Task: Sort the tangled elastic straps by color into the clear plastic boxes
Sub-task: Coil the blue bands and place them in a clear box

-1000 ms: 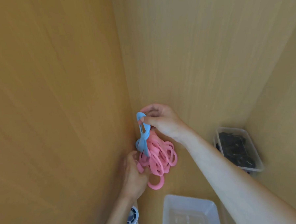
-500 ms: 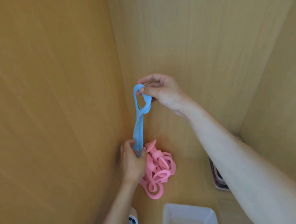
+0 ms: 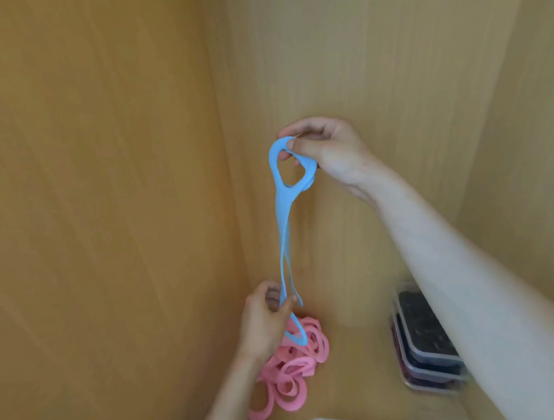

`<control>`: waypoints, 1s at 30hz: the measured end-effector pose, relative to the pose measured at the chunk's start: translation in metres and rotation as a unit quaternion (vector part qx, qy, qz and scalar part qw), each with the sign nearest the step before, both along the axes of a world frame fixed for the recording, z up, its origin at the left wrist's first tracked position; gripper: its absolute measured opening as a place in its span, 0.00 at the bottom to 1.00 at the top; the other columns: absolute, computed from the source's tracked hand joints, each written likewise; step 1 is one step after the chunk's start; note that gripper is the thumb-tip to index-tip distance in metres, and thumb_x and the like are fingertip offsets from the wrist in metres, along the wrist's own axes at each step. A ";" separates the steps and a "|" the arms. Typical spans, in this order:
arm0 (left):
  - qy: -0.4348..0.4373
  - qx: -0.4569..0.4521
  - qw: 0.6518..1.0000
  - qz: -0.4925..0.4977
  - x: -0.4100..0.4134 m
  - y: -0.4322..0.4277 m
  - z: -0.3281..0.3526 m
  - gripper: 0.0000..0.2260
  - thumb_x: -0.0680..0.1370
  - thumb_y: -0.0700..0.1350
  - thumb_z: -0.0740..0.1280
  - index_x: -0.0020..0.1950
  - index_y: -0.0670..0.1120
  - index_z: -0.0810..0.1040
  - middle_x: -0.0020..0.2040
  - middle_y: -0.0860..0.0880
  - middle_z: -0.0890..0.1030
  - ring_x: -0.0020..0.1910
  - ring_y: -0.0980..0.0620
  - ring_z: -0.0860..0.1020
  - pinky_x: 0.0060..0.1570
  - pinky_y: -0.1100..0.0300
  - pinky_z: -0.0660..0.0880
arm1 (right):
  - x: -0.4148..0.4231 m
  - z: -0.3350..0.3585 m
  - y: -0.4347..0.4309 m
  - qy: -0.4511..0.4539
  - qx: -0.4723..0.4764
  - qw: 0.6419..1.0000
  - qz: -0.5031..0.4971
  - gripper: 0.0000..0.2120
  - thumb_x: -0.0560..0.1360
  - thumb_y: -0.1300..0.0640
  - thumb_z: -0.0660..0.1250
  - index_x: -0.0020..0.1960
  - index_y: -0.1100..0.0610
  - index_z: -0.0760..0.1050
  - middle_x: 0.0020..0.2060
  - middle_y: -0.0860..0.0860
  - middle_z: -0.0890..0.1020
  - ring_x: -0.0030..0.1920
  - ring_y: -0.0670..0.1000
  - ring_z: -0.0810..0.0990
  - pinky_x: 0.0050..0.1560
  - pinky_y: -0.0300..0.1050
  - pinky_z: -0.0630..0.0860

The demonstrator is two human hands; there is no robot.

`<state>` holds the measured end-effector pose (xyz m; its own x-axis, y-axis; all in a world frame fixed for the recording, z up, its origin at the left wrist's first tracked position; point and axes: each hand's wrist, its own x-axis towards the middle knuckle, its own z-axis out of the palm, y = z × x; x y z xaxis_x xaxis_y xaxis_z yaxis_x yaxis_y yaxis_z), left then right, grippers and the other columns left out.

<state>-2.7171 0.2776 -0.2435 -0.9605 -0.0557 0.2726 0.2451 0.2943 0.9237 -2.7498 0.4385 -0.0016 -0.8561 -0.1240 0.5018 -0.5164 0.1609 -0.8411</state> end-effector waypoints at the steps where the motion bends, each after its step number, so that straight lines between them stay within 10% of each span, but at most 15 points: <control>1: -0.008 0.006 1.000 -0.014 -0.001 0.003 0.002 0.08 0.75 0.39 0.75 0.44 0.50 0.78 0.34 0.57 0.82 0.31 0.64 0.77 0.32 0.70 0.74 | -0.001 0.002 0.004 -0.001 0.008 1.000 -0.007 0.08 0.78 0.65 0.68 0.48 0.54 0.83 0.38 0.52 0.87 0.36 0.48 0.80 0.45 0.43 0.77; 10: -0.032 -0.022 0.997 -0.073 -0.007 0.021 0.036 0.15 0.75 0.43 0.75 0.59 0.51 0.77 0.55 0.55 0.81 0.55 0.58 0.79 0.58 0.57 0.77 | 0.009 0.024 0.035 -0.015 0.087 0.996 -0.016 0.06 0.79 0.67 0.67 0.54 0.60 0.78 0.35 0.49 0.87 0.31 0.44 0.79 0.37 0.36 0.76; 17: 0.134 0.110 0.984 -0.023 0.002 0.030 0.121 0.10 0.76 0.31 0.67 0.50 0.46 0.76 0.46 0.50 0.77 0.36 0.66 0.73 0.41 0.73 0.71 | 0.025 0.030 0.053 -0.004 0.145 0.989 -0.017 0.07 0.78 0.68 0.67 0.51 0.59 0.82 0.38 0.52 0.87 0.35 0.45 0.80 0.40 0.35 0.77; 26: -0.015 0.006 0.951 -0.310 -0.016 0.057 0.163 0.11 0.81 0.29 0.62 0.62 0.32 0.77 0.58 0.37 0.83 0.53 0.47 0.81 0.56 0.57 0.78 | 0.028 0.033 0.071 0.015 0.178 0.983 -0.032 0.08 0.77 0.64 0.71 0.48 0.52 0.84 0.39 0.51 0.87 0.38 0.46 0.79 0.42 0.39 0.75; 30: 0.001 0.015 0.961 -0.275 -0.025 0.067 0.153 0.09 0.83 0.33 0.62 0.59 0.33 0.80 0.51 0.38 0.84 0.42 0.56 0.82 0.40 0.66 0.77 | 0.030 0.034 0.080 0.014 0.179 0.983 -0.034 0.07 0.77 0.62 0.71 0.47 0.51 0.85 0.40 0.52 0.88 0.37 0.47 0.79 0.48 0.47 0.76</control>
<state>-2.7416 0.3447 -0.0903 -0.8464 0.4529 0.2801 0.3574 0.0934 0.9293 -2.7203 0.5188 0.0319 -0.8547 -0.2411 0.4598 -0.5168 0.4792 -0.7095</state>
